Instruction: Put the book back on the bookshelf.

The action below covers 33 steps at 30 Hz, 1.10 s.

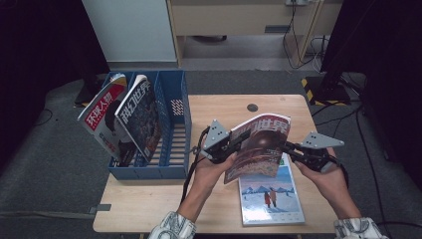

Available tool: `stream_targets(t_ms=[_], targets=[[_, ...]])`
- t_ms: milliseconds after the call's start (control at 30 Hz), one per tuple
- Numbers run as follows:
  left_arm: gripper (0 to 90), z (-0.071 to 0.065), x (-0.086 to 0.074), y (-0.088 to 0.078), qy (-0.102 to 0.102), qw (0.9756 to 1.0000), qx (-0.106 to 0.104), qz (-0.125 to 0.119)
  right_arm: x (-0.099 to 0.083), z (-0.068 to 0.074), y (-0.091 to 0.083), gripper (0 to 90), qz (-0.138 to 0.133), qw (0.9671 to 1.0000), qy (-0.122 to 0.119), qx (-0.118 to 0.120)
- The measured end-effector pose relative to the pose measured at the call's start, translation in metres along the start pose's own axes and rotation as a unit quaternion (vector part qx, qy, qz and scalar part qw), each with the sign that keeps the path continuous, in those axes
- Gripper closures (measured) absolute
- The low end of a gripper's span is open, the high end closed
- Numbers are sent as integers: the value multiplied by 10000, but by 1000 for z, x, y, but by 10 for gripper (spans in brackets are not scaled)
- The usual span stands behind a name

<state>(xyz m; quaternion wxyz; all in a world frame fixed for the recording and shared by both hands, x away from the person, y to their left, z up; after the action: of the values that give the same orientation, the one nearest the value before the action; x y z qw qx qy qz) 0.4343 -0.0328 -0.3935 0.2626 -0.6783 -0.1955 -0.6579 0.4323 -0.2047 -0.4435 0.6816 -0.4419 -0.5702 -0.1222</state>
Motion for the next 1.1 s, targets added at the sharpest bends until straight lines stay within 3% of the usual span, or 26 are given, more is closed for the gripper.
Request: stream_targets(t_ms=[200, 367, 567, 700, 900, 967, 1100], targets=[[817, 2, -2, -4, -99, 9999, -34, -56, 0, 5, -3, 790, -71, 9998, 14, 197], [791, -4, -2, -3, -80, 9996, -276, -20, -1, 7, -5, 774, -49, 9996, -32, 285], [759, -5, -2, -2, -67, 9993, -359, -35, -3, 10, -7, 774, -112, 9992, -44, 384], [726, -12, -3, -2, -90, 9975, -698, -59, -4, 10, -8, 775, -112, 9990, -72, 417], [710, -21, -7, -1, -53, 9946, -1033, 33, -5, 9, -9, 785, -200, 9988, -11, 449], [721, -20, -8, 1, 5, 9965, -842, 19, -6, 9, -9, 784, -200, 9988, -4, 455], [768, -15, -7, 0, -139, 9979, -629, -48, -7, 10, -10, 768, -203, 9986, 25, 490]])
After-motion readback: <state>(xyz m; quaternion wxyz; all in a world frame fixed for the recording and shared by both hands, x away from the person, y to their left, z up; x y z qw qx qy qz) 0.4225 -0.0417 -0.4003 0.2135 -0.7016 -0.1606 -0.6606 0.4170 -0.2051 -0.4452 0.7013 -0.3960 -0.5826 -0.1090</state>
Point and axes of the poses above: each handheld gripper's, and its own axes: y roughly forward along the jaws, x roughly out of its top, z roughly to its left, the point moved 9 cm from there along y, roughly forward along the jaws, and after that the axes turned 5 degrees about y, right-handed, at the moved point
